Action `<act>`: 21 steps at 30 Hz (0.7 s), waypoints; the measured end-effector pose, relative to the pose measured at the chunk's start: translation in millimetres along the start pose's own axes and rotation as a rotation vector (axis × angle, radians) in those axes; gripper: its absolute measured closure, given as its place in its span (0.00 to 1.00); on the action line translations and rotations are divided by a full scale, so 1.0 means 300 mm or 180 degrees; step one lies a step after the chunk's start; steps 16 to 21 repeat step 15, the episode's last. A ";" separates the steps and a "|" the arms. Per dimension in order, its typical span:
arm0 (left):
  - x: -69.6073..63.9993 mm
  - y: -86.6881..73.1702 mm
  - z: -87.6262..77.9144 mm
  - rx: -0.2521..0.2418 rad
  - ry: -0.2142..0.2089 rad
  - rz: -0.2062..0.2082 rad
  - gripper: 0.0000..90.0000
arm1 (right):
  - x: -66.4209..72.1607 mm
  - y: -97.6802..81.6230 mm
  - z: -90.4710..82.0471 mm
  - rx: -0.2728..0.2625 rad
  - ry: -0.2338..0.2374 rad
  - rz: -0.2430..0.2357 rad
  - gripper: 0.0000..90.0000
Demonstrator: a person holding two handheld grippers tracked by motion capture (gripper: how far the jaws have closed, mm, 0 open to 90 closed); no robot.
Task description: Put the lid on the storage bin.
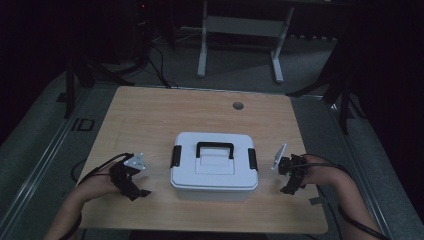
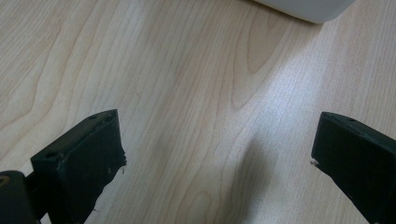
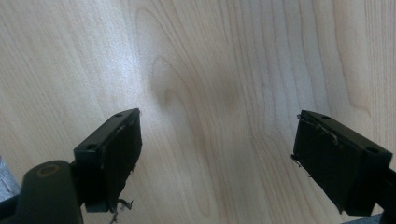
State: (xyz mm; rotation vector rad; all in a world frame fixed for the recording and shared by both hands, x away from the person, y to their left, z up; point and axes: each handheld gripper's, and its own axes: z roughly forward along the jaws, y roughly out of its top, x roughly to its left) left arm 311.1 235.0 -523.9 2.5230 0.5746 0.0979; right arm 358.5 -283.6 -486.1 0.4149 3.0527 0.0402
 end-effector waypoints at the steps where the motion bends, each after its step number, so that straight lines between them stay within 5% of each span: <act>1: 0.000 -0.003 0.001 0.0000 0.0000 -0.0013 0.02 | -0.001 -0.002 0.003 0.0001 0.0006 0.0004 0.17; 21: -0.010 -0.051 0.022 0.0030 -0.0005 -0.0100 0.02 | 0.001 -0.011 0.023 0.0023 0.0054 0.0039 0.17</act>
